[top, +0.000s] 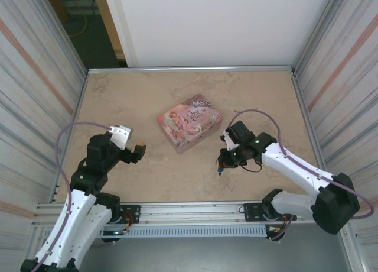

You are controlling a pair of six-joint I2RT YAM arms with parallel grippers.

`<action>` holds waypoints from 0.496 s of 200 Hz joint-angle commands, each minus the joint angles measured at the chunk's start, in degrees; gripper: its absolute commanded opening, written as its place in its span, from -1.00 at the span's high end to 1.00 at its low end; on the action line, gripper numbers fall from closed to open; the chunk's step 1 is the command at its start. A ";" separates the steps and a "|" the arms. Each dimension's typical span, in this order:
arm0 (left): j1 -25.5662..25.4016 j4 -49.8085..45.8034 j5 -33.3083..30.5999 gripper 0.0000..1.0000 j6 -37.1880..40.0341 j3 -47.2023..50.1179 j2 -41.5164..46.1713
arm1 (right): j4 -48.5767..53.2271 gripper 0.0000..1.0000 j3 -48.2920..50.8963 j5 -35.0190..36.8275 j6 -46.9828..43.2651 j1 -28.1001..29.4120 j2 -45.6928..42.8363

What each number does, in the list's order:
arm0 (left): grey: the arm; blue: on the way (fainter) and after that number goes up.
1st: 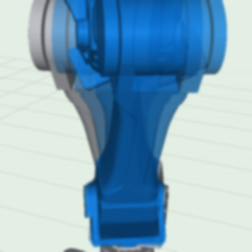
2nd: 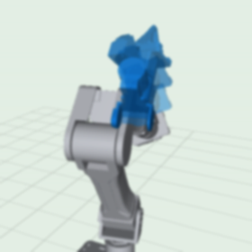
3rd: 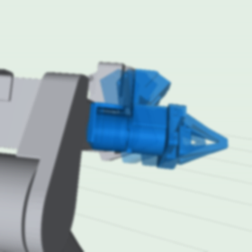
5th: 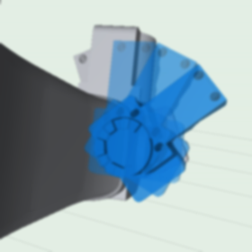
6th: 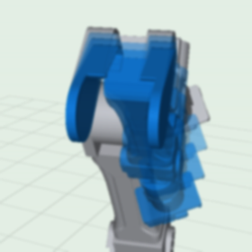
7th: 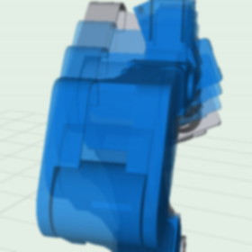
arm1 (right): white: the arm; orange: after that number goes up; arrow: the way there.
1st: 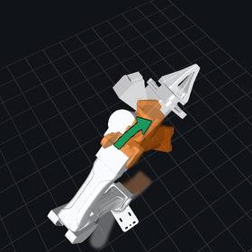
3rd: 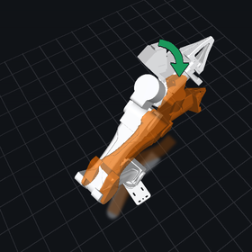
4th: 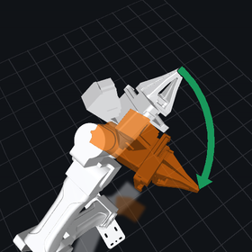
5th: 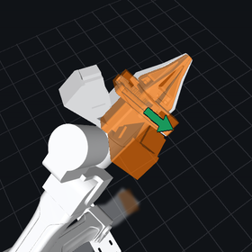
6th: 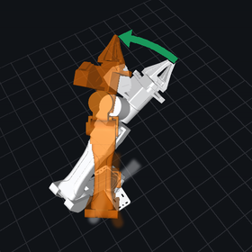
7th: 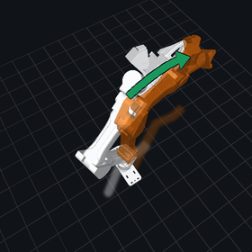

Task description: Unlock the padlock with the key

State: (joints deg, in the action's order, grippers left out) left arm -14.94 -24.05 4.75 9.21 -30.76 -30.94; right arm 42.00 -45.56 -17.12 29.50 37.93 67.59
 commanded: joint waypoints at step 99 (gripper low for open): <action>0.35 -0.56 -0.54 -0.97 0.63 -1.93 -0.26 | -3.87 1.00 -1.07 -3.57 1.97 3.41 9.55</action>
State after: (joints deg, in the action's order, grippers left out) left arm -14.94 -24.25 4.75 9.21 -30.76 -30.94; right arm 39.03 -45.56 -19.18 29.89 40.56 76.09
